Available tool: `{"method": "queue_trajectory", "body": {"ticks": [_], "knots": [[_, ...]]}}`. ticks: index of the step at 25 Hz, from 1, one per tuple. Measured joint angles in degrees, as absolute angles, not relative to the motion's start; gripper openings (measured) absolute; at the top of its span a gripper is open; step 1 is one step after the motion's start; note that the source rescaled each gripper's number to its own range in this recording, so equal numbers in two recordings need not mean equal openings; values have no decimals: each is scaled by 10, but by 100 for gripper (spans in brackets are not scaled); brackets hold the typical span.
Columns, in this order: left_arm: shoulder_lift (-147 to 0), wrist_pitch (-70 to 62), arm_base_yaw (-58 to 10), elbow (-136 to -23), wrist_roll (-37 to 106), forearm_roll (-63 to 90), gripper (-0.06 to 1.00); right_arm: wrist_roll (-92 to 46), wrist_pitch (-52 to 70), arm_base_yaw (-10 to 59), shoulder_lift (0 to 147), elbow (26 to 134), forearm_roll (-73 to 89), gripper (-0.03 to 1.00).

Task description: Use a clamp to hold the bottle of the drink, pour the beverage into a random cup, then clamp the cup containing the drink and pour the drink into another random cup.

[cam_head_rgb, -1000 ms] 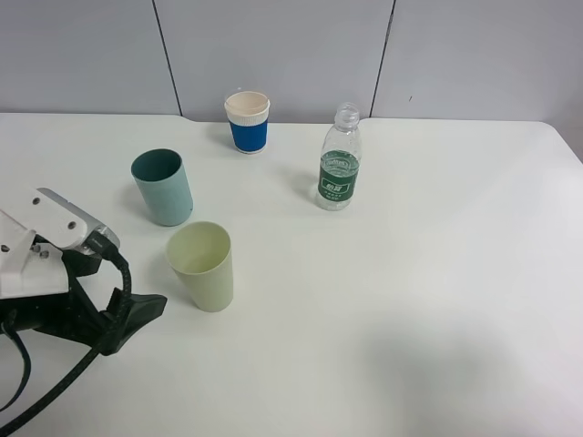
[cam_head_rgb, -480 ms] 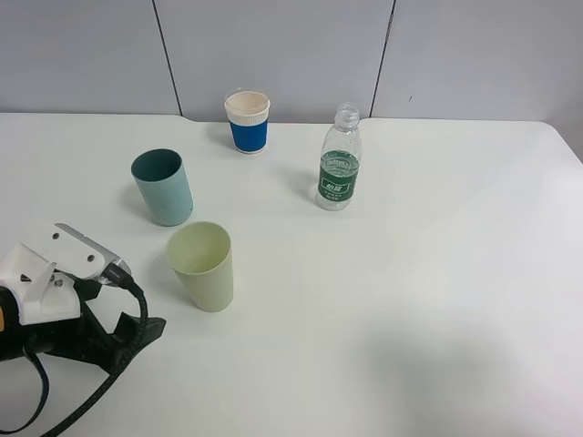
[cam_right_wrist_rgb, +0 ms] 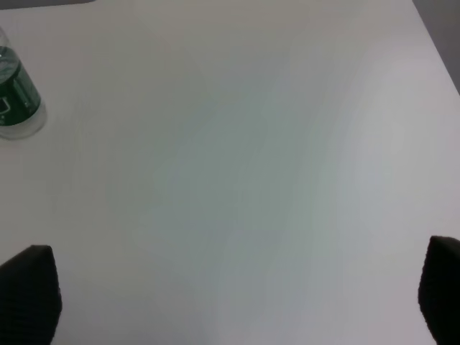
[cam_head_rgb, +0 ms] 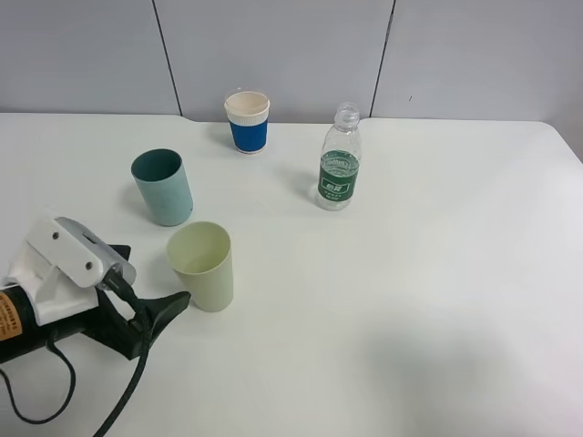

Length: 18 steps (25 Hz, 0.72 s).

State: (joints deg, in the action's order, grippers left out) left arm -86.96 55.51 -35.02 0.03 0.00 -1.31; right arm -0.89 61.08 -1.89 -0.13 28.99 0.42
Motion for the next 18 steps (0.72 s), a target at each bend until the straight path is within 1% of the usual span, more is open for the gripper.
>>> {"method": "queue_trajectory", "body": {"ticks": [3, 5, 11, 18], "knots": [[-934, 645, -350, 1, 0, -16, 100, -9, 611, -19, -1, 290, 4, 100], [-981, 680, -350, 1, 0, -23, 100, -9, 611, -19, -1, 290, 4, 100], [-1074, 690, -350, 1, 0, -44, 100, -9, 611, -19, -1, 290, 4, 100], [-1080, 691, -350, 1, 0, -53, 100, -9, 611, -19, -1, 290, 4, 100]]}}
